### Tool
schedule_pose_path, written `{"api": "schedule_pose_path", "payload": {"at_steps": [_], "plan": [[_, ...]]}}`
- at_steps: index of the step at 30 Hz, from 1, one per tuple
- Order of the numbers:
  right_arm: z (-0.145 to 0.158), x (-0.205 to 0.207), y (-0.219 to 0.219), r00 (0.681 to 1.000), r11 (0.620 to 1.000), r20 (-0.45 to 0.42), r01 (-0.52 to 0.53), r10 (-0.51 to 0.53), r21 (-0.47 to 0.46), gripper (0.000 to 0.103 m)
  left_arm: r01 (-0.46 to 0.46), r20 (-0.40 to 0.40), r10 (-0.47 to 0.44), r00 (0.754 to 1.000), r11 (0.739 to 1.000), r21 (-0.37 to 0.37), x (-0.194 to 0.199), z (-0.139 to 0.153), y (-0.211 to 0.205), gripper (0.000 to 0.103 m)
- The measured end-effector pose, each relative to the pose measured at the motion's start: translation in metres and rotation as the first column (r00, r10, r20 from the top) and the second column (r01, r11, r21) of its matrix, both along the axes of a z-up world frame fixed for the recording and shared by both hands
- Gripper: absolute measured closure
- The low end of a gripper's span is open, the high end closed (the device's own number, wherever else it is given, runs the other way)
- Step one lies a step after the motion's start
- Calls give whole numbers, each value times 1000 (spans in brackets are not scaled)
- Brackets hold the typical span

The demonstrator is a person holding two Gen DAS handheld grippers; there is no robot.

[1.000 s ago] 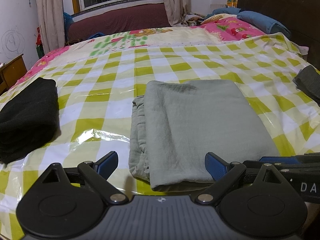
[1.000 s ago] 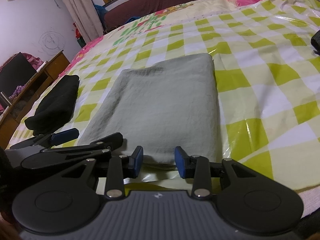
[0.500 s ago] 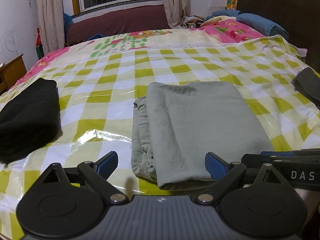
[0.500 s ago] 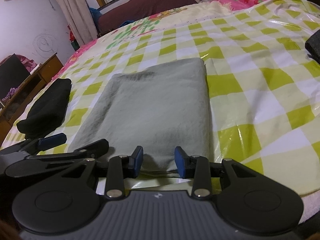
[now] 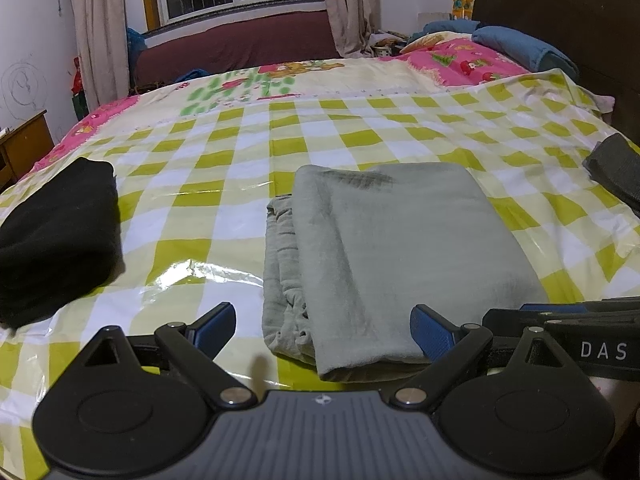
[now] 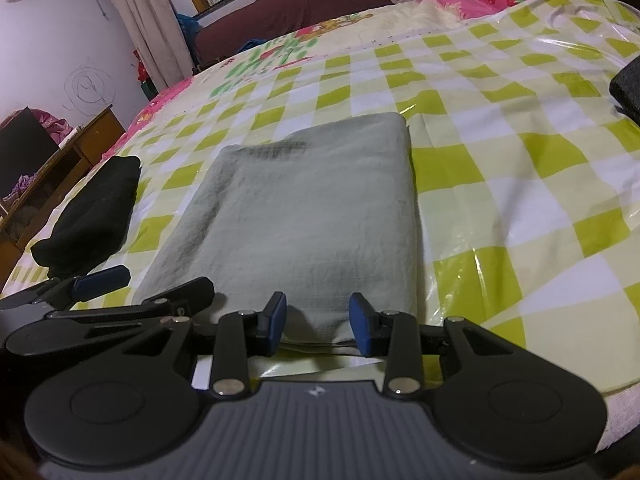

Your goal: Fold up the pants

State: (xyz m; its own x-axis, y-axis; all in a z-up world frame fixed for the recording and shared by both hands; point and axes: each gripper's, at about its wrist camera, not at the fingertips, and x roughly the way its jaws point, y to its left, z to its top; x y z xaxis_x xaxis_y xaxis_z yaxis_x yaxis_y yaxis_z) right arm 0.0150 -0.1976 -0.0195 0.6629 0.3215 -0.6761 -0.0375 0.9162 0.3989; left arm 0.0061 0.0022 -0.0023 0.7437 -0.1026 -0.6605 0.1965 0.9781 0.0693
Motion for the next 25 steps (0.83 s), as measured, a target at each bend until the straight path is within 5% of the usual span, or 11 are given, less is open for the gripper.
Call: {"api": "schedule_pose_path", "payload": {"at_steps": [25], "plan": [[1,-1,0,1000,1000,7,-2,2,-5,66,-6,15,6,1000,1000,-4,-1,4,2,0]]}}
